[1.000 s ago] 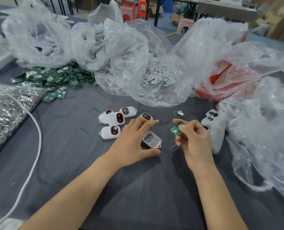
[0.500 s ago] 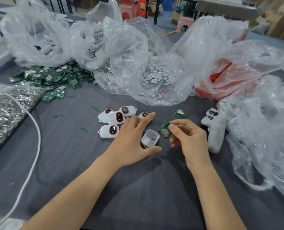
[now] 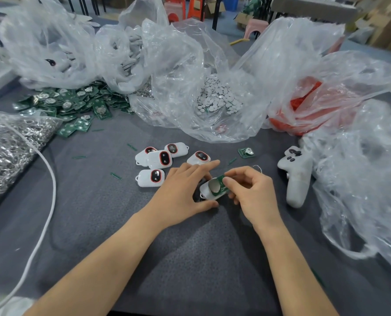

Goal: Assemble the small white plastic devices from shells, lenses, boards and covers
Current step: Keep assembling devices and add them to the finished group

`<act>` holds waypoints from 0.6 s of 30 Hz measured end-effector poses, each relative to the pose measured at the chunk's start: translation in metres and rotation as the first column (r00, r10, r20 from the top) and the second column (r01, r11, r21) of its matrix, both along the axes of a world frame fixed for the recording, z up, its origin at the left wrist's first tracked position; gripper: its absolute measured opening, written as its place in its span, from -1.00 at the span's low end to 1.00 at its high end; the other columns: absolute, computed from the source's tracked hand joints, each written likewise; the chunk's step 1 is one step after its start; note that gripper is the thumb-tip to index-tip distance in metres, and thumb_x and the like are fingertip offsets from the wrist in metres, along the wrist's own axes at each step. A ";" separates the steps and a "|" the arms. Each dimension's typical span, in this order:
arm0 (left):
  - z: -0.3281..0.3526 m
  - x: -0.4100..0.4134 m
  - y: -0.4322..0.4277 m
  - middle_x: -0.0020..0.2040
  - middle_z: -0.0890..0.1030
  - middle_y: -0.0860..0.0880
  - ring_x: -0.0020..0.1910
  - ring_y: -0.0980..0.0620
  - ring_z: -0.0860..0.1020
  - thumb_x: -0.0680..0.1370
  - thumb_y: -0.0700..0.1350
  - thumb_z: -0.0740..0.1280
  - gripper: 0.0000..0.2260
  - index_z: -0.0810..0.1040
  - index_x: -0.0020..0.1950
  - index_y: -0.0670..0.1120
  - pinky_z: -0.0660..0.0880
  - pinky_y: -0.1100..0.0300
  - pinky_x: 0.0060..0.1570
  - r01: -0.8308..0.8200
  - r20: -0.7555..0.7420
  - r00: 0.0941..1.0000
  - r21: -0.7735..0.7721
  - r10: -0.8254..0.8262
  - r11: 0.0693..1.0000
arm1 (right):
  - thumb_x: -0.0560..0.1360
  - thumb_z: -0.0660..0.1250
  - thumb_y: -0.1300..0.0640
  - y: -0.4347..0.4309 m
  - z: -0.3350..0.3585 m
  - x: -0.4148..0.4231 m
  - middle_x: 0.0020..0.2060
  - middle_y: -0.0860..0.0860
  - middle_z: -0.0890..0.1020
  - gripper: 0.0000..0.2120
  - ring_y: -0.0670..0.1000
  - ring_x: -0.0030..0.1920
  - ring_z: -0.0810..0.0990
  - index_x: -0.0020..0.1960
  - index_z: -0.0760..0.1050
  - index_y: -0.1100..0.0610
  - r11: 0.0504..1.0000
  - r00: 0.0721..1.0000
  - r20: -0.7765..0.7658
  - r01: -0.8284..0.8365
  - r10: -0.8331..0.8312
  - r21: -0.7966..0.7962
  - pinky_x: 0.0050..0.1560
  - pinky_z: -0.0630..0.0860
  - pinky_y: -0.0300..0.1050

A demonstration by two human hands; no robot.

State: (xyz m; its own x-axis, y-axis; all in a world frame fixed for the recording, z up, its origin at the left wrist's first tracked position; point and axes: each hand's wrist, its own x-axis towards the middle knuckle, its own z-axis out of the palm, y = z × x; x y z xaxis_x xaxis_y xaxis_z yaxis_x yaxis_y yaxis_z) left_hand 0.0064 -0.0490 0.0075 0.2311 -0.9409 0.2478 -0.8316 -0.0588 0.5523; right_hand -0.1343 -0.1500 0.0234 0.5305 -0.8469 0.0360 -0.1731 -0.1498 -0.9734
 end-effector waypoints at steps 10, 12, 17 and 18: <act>-0.002 0.000 0.000 0.16 0.51 0.21 0.23 0.13 0.36 0.40 0.15 0.46 -0.29 0.22 0.49 0.17 0.19 0.21 0.17 0.016 0.030 0.999 0.022 -0.017 1.000 | 0.43 0.45 0.28 -0.001 -0.005 0.001 -0.40 -0.13 0.64 -0.86 -0.24 -0.41 0.54 -0.18 0.62 0.04 0.993 0.995 -0.094 -0.053 0.043 -0.109 -0.36 0.39 -0.41; -0.002 0.000 -0.001 0.17 0.51 0.21 0.23 0.13 0.36 0.40 0.15 0.45 -0.29 0.23 0.48 0.17 0.19 0.20 0.17 0.017 0.030 0.999 0.025 -0.017 1.000 | 0.43 0.45 0.27 -0.001 -0.006 0.001 -0.40 -0.13 0.64 -0.84 -0.24 -0.40 0.54 -0.19 0.61 0.01 0.990 0.994 -0.101 -0.058 0.045 -0.128 -0.36 0.39 -0.41; -0.002 0.000 -0.001 0.17 0.52 0.21 0.22 0.13 0.36 0.40 0.16 0.45 -0.30 0.25 0.48 0.16 0.22 0.18 0.17 0.017 0.035 0.999 0.028 -0.018 0.999 | 0.43 0.46 0.25 0.000 -0.008 0.002 -0.38 -0.17 0.64 -0.81 -0.23 -0.40 0.56 -0.21 0.59 -0.04 0.986 0.993 -0.108 -0.055 0.038 -0.158 -0.37 0.40 -0.40; -0.002 0.000 -0.001 0.17 0.52 0.21 0.22 0.13 0.36 0.40 0.16 0.45 -0.30 0.25 0.48 0.15 0.22 0.18 0.16 0.016 0.037 0.999 0.028 -0.017 0.999 | 0.43 0.45 0.24 0.000 -0.008 0.002 -0.38 -0.17 0.64 -0.81 -0.23 -0.39 0.56 -0.21 0.59 -0.04 0.985 0.993 -0.114 -0.054 0.036 -0.166 -0.37 0.40 -0.40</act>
